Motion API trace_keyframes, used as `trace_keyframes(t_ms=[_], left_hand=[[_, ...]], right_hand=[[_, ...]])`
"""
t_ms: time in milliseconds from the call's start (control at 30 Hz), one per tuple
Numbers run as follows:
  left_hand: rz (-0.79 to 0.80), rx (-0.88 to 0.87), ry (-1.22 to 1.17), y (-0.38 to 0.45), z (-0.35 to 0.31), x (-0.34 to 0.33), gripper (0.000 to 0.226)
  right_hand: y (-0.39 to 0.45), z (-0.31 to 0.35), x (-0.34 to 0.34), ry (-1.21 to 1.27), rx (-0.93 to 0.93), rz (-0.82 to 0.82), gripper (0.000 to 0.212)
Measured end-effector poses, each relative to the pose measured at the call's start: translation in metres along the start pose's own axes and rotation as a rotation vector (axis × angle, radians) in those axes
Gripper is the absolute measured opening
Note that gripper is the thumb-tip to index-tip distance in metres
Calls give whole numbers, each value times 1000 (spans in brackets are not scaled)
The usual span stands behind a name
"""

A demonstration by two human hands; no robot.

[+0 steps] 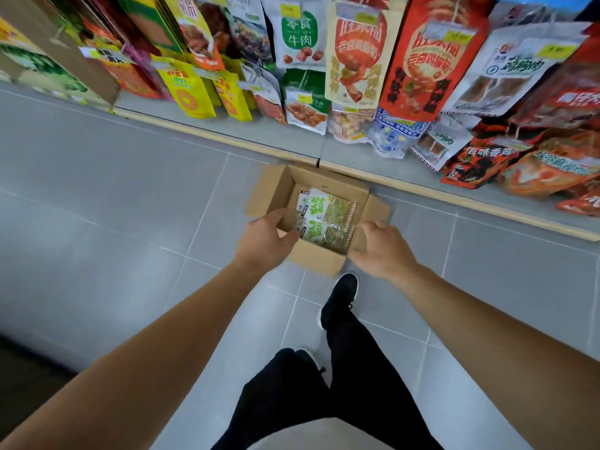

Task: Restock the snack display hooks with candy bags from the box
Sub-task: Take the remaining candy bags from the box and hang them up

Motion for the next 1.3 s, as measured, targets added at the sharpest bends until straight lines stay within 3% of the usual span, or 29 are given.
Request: trace_keyframes(t_ms=[133, 267, 400, 500, 633, 733, 967, 1100, 1200, 1300], left_hand=[[75, 48, 10, 67, -16, -19, 17], [123, 81, 23, 128, -19, -43, 20], [219, 156, -6, 186, -13, -73, 43], [272, 214, -10, 235, 2, -101, 44], [311, 281, -75, 302, 27, -141, 52], [327, 330, -94, 357, 54, -179, 53], [367, 184, 121, 473, 112, -299, 51], [366, 175, 137, 525, 148, -361, 48], [368, 222, 128, 557, 173, -403, 52], [375, 279, 85, 582, 192, -437, 55]], right_hand=[[63, -23, 11, 53, -53, 32, 57], [118, -42, 1, 124, -111, 79, 61], [165, -61, -25, 214, -197, 115, 66], [205, -76, -51, 275, -266, 122, 67], [260, -95, -96, 354, -345, 113, 49], [305, -114, -138, 402, -390, 98, 55], [409, -187, -255, 522, -461, 52, 49], [459, -236, -312, 566, -590, 34, 24], [488, -274, -340, 616, -758, -107, 59], [508, -302, -362, 680, -863, -197, 67]])
Point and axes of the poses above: each hand's wrist, its own y-axis towards the middle knuckle, its own x-axis out of the back of the hand, z = x × y, the point moved 3 cm from there along y, towards the middle knuckle, and after that the axes turned 12 degrees about x, right-handed, at the moved point
